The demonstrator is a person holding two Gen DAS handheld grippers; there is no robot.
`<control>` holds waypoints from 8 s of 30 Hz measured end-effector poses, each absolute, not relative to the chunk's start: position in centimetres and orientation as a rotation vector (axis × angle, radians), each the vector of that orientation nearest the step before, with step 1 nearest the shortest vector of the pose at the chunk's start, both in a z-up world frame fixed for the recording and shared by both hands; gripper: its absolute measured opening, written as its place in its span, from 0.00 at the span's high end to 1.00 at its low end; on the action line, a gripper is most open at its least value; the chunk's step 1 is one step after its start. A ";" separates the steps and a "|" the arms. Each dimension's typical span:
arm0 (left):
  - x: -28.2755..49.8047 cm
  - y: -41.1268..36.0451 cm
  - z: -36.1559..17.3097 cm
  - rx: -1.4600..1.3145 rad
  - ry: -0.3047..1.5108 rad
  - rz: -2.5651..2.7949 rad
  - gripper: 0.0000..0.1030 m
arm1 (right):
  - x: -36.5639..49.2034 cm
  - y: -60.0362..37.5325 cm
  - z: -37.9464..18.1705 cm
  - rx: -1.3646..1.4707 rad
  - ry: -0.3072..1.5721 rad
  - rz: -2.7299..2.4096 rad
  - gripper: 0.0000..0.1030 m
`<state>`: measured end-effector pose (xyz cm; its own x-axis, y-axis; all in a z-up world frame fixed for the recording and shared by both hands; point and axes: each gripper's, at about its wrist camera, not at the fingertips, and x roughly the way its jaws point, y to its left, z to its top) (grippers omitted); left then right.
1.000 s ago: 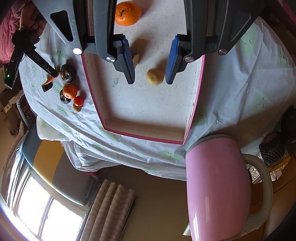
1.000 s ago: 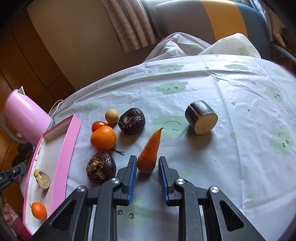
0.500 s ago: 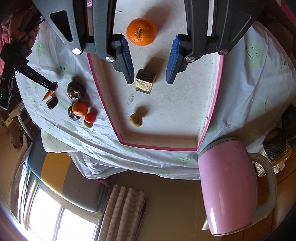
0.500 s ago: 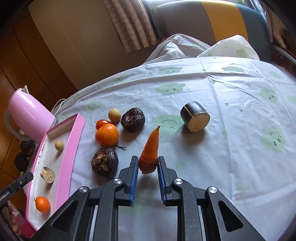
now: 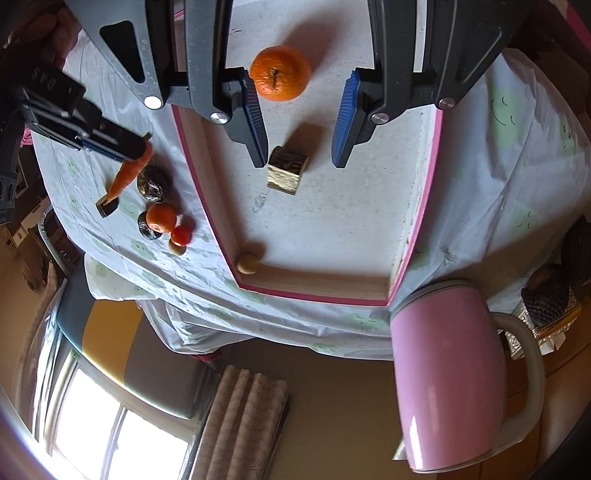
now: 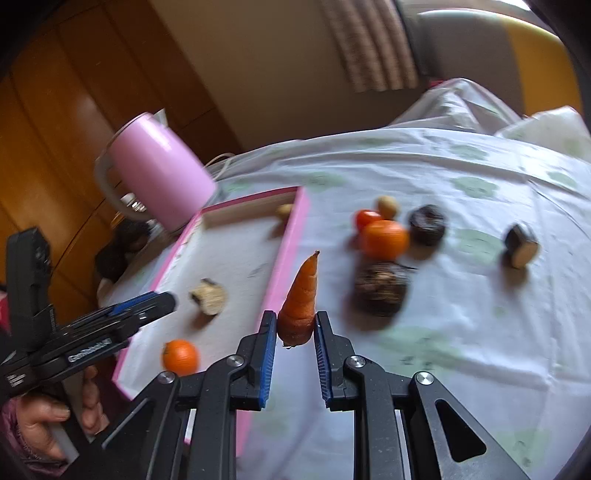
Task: Organize fruits
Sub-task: 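Carry the carrot into the pink tray and open the right tool, then grasp the dark brown round fruit with the left tool, then place the dark fruit in the tray with the left tool while the right tool grasps another dark slice, then carry the dark slice into the pink tray and open the right tool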
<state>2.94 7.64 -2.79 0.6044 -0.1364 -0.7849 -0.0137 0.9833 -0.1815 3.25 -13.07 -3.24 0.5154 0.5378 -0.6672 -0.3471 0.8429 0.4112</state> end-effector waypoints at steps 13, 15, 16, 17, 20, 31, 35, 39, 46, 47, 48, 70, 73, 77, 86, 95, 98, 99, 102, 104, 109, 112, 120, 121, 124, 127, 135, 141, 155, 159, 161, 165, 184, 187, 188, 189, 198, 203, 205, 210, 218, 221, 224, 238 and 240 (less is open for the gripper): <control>2.7 8.8 -3.1 -0.192 0.916 -0.049 0.65 | 3.9 -7.8 -3.7 0.140 0.919 0.569 0.74; 2.6 8.6 -3.1 -0.189 0.918 -0.058 0.65 | 3.8 -8.8 -3.7 0.159 0.918 0.534 0.69; 2.6 8.4 -3.0 -0.184 0.917 -0.062 0.65 | 3.8 -9.4 -3.7 0.167 0.911 0.521 0.69; 2.6 8.2 -2.9 -0.177 0.914 -0.065 0.65 | 3.7 -10.0 -3.6 0.178 0.905 0.505 0.68; 2.5 7.7 -2.8 -0.163 0.910 -0.077 0.65 | 3.4 -11.7 -3.6 0.193 0.889 0.438 0.61; 2.2 5.5 -2.4 -0.110 0.911 -0.125 0.65 | 2.6 -16.1 -4.4 0.160 0.870 0.232 0.55; 2.1 4.4 -2.3 -0.082 0.914 -0.151 0.65 | 2.3 -17.4 -4.5 0.156 0.857 0.190 0.51; 2.0 3.2 -2.4 -0.048 0.918 -0.177 0.65 | 2.1 -18.5 -4.6 0.154 0.845 0.148 0.48; 1.9 1.8 -2.6 -0.029 0.930 -0.213 0.65 | 1.9 -20.8 -4.8 0.181 0.834 0.076 0.46; 1.9 1.6 -2.7 -0.025 0.932 -0.218 0.65 | 2.0 -21.1 -5.0 0.184 0.836 0.064 0.46; 1.9 1.5 -2.7 -0.023 0.933 -0.223 0.65 | 2.0 -21.4 -5.1 0.186 0.837 0.052 0.46; 6.0 -6.1 -2.5 -0.028 1.000 -0.407 0.65 | 1.5 -25.4 -6.5 0.231 0.843 -0.062 0.40; 7.1 -7.3 -3.0 -0.025 1.019 -0.415 0.62 | 1.4 -26.0 -6.6 0.246 0.841 -0.072 0.40; 8.6 -8.8 -4.1 -0.022 1.059 -0.399 0.57 | 1.3 -26.3 -6.9 0.256 0.845 -0.074 0.39; 11.2 -10.8 -6.6 0.014 1.095 -0.333 0.52 | 1.4 -27.0 -7.4 0.274 0.855 -0.076 0.37; 11.3 -12.1 -7.9 0.107 1.041 -0.349 0.53 | 1.4 -27.8 -8.1 0.292 0.869 -0.082 0.37; 10.5 -12.0 -7.7 0.110 1.041 -0.365 0.53 | 1.4 -27.9 -8.1 0.290 0.866 -0.080 0.37; 10.1 -11.9 -7.7 0.109 1.043 -0.370 0.53 | 1.4 -27.9 -8.1 0.290 0.866 -0.078 0.37; 8.2 -12.0 -7.7 0.135 1.034 -0.393 0.53 | 1.4 -27.9 -8.1 0.284 0.866 -0.070 0.37; 7.1 -12.2 -7.7 0.138 1.030 -0.409 0.53 | 1.5 -28.0 -8.2 0.285 0.871 -0.063 0.37; 5.3 -12.8 -7.9 0.179 0.986 -0.411 0.53 | 1.7 -27.9 -8.1 0.276 0.873 -0.049 0.37; 5.6 -12.6 -8.0 0.154 0.995 -0.413 0.53 | 1.9 -27.8 -8.1 0.277 0.877 -0.042 0.37; 5.4 -12.3 -8.3 0.131 0.982 -0.417 0.53 | 3.9 -27.9 -7.0 0.278 0.859 0.001 0.37; 5.4 -12.2 -8.3 0.128 0.979 -0.416 0.53 | 4.4 -28.0 -6.8 0.277 0.852 0.009 0.37; 5.3 -12.1 -8.4 0.121 0.973 -0.416 0.53 | 6.4 -28.2 -6.4 0.256 0.848 0.016 0.37; 5.3 -12.0 -8.4 0.113 0.965 -0.418 0.53 | 8.6 -28.2 -6.5 0.238 0.857 0.024 0.37; 5.1 -11.7 -8.5 0.097 0.952 -0.431 0.53 | 13.4 -27.6 -8.2 0.158 0.910 0.021 0.49; 5.5 -11.2 -8.5 0.066 0.961 -0.442 0.53 | 12.4 -27.7 -8.0 0.178 0.907 0.035 0.64; 5.8 -9.0 -7.8 -0.012 0.991 -0.498 0.53 | 5.4 -24.6 -7.2 0.165 0.920 0.126 0.64; 4.5 -8.9 -7.3 0.006 0.975 -0.500 0.53 | 4.2 -24.3 -7.9 0.182 0.946 0.132 0.64; 4.2 -8.7 -6.9 0.007 0.976 -0.489 0.53 | 3.9 -24.5 -7.9 0.199 0.936 0.125 0.64; 3.5 -7.9 -5.9 0.008 0.957 -0.473 0.53 | 3.6 -25.0 -8.1 0.242 0.924 0.119 0.64; 4.8 8.0 -3.0 -0.174 0.905 -0.058 0.53 | 3.6 -23.5 -8.0 0.136 0.910 0.062 0.64; 5.3 10.6 -3.7 -0.189 0.912 0.027 0.53 | 3.6 -23.5 -8.0 0.131 0.908 0.064 0.64; 5.4 11.1 -3.9 -0.191 0.911 0.048 0.53 | 3.6 -23.5 -8.0 0.130 0.906 0.063 0.64; 5.4 11.6 -4.0 -0.194 0.910 0.072 0.53 | 3.6 -23.4 -8.0 0.127 0.906 0.061 0.64; 5.4 11.3 -4.0 -0.185 0.908 0.096 0.52 | 3.7 -23.2 -8.0 0.114 0.909 0.056 0.64; 4.7 10.4 -2.8 -0.170 0.877 0.082 0.51 | 3.7 -23.2 -8.0 0.111 0.909 0.053 0.64; 4.5 10.2 -2.3 -0.177 0.866 0.071 0.51 | 3.7 -23.1 -8.0 0.105 0.909 0.053 0.64; 3.9 9.5 -1.5 -0.167 0.845 0.043 0.51 | 3.6 -23.1 -7.9 0.112 0.913 0.066 0.64; 3.3 8.6 -1.5 -0.154 0.843 -0.004 0.51 | 3.4 -21.0 -7.3 0.126 0.914 0.149 0.64; 3.1 8.5 -1.6 -0.151 0.845 -0.007 0.51 | 3.2 -19.8 -6.4 0.124 0.897 0.194 0.64; 3.0 8.4 -1.7 -0.156 0.846 -0.012 0.51 | 3.1 -18.4 -5.5 0.124 0.880 0.247 0.64; 2.9 8.6 -2.7 -0.167 0.873 -0.016 0.51 | 1.9 -12.0 -3.6 0.112 0.872 0.468 0.64; 2.9 9.0 -2.8 -0.177 0.876 -0.007 0.51 | 1.8 -11.1 -3.4 0.114 0.873 0.500 0.64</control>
<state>2.91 9.01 -2.78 0.6413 -0.0790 -0.7632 -0.0661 0.9853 -0.1576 1.79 -11.13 -3.38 0.5360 0.4646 -0.7049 -0.3732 0.8793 0.2958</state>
